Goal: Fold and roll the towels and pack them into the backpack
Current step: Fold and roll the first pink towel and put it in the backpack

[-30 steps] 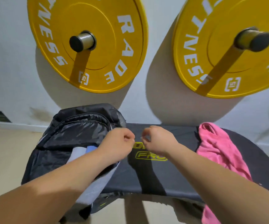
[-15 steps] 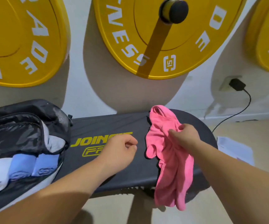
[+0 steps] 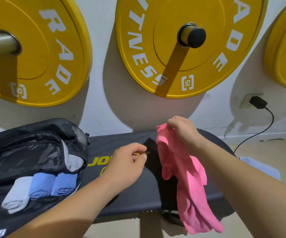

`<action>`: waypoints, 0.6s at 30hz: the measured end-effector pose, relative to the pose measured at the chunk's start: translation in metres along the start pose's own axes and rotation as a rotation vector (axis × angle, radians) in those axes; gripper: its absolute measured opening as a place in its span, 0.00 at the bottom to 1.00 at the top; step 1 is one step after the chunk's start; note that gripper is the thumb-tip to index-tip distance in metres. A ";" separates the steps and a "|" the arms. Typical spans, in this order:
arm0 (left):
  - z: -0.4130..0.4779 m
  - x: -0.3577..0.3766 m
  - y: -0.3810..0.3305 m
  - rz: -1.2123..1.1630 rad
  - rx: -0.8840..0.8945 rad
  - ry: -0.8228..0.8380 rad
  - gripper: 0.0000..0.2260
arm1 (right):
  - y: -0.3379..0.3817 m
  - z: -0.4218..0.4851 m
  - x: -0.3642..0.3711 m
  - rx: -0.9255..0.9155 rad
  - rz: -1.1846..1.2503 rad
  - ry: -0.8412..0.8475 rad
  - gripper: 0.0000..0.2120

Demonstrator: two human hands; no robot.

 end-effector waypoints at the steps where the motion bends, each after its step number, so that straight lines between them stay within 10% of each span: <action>1: -0.001 -0.016 -0.010 -0.046 0.016 -0.055 0.09 | 0.019 -0.005 0.013 -0.027 0.013 0.056 0.11; 9: -0.040 -0.109 -0.049 -0.164 0.149 -0.069 0.16 | 0.147 -0.083 0.098 -0.308 0.049 0.442 0.12; 11: -0.053 -0.135 -0.045 -0.146 0.130 -0.200 0.04 | 0.164 -0.095 0.090 -0.436 -0.105 0.343 0.10; 13: -0.062 -0.150 -0.033 -0.178 0.114 -0.257 0.13 | 0.170 -0.104 0.074 -0.514 -0.247 0.196 0.10; 18: -0.074 -0.147 -0.013 -0.125 0.051 -0.038 0.15 | 0.147 -0.117 0.041 -0.472 -0.468 0.003 0.12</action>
Point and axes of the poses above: each hand's wrist, its own z-axis towards the middle knuckle, its own x-axis out of the palm, y = z × x, the point moved 10 cm from there along z, towards the middle knuckle, and after that the axes turned 8 degrees about -x, right-handed, at the moved point
